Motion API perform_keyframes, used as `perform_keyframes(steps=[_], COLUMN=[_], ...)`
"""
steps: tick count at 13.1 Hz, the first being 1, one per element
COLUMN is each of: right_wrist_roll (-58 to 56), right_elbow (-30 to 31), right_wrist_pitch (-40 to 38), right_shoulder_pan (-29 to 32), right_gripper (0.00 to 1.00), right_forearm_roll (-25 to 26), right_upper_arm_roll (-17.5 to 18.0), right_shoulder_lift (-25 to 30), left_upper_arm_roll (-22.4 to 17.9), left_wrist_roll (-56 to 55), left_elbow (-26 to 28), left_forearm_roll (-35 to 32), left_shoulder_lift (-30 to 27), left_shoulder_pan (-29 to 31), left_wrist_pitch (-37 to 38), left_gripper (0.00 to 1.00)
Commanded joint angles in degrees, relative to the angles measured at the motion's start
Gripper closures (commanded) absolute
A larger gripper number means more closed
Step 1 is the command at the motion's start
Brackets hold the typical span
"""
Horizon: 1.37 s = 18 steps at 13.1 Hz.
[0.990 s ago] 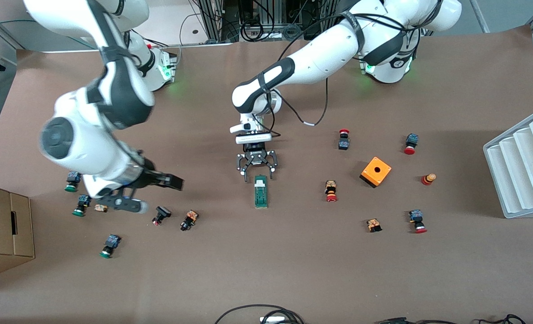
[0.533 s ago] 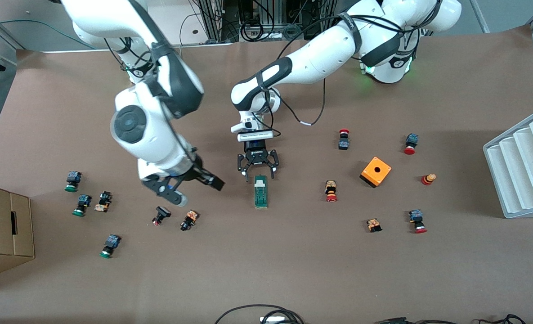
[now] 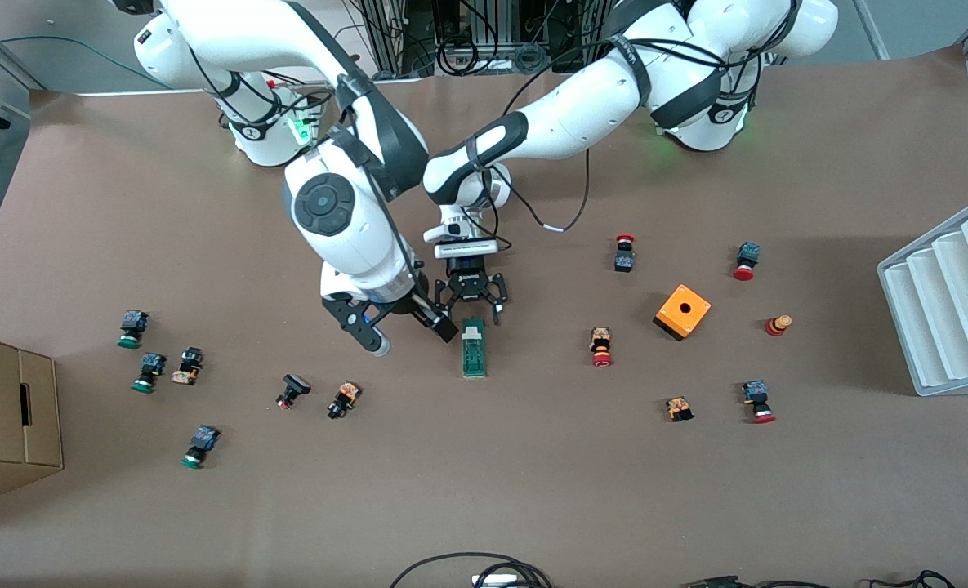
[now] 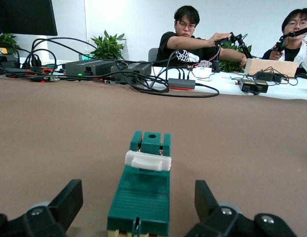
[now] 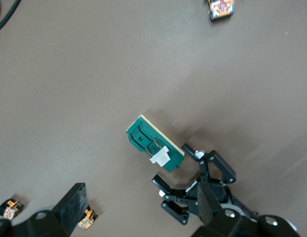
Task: Close load switch with both arms
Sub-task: 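Lower the left gripper onto the switch while the right gripper approaches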
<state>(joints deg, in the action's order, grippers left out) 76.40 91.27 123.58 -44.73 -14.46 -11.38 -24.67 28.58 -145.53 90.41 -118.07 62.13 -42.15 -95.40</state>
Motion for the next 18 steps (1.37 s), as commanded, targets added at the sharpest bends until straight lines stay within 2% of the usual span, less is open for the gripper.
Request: perform_keyframes(steps=[1, 11, 13, 18], right_wrist_roll=[5.32, 22.46, 23.88, 23.97], right_elbow=[-1.62, -2.41, -4.95, -5.14], right_wrist_pitch=[2.01, 9.38, 9.39, 10.09], right_shoulder_pan=[-2.20, -4.58, -4.58, -4.93], right_gripper=[0.00, 0.00, 0.00, 0.02], right_forearm_roll=[-0.84, -0.84, -0.84, -0.75], right_upper_arm_roll=[-0.58, -0.93, -0.93, -1.10], right_shoulder_lift=[-2.66, -9.07, -11.62, -13.91], left_upper_arm_roll=[0.07, -0.02, -0.02, -0.02], left_wrist_roll=[-0.02, 1.57, 1.57, 1.48], left_elbow=[-1.91, -3.40, -3.40, -3.49], left_forearm_roll=[-0.93, -0.67, -0.75, -0.93], left_shoulder_lift=[1.33, 2.65, 2.74, 3.70], left_shoulder_pan=[-0.83, -1.44, -1.44, -1.35], left_wrist_pitch=[1.27, 1.00, 1.00, 0.83], left_gripper=[0.01, 0.02, 0.02, 0.02])
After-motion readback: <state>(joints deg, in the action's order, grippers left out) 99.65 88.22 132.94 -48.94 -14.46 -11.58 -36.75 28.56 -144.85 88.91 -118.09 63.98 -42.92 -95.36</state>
